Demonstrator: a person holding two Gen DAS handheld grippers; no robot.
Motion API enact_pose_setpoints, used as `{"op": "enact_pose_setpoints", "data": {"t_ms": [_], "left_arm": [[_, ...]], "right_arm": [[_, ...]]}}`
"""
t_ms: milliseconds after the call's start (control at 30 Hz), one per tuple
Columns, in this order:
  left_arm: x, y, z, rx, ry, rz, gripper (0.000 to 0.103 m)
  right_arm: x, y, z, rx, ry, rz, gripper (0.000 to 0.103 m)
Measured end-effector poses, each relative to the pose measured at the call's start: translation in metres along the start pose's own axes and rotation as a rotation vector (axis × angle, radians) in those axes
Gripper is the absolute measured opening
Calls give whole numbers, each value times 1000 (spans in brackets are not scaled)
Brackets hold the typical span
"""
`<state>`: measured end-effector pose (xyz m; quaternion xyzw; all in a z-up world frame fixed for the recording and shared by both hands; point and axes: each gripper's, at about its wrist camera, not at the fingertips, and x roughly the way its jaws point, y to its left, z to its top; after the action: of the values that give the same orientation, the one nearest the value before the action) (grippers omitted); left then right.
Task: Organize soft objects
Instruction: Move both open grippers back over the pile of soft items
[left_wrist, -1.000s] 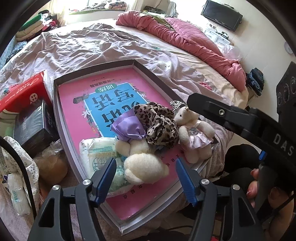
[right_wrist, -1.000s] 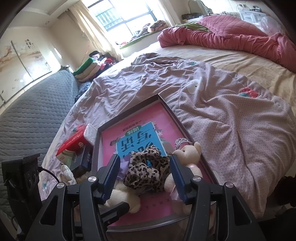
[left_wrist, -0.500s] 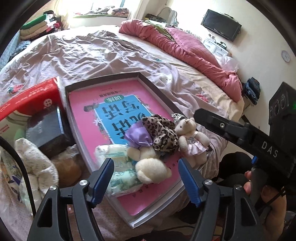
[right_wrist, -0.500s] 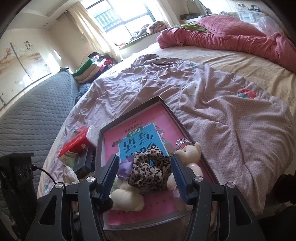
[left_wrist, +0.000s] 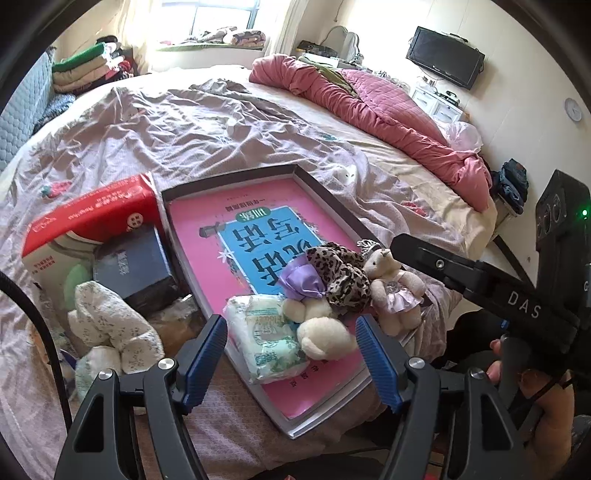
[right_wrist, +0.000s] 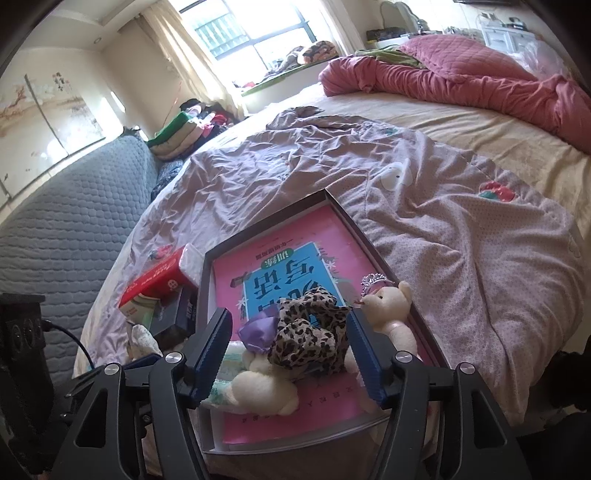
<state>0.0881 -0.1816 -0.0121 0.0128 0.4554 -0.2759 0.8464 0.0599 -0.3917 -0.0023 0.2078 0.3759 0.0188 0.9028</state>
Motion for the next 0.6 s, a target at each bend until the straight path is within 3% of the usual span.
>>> {"op": "enact_pose_setpoints", "data": {"t_ms": [600], "left_arm": [[-30, 25, 3, -52, -51, 49, 72]], "right_arm": [[-11, 24, 4, -66, -41, -28, 72]]}}
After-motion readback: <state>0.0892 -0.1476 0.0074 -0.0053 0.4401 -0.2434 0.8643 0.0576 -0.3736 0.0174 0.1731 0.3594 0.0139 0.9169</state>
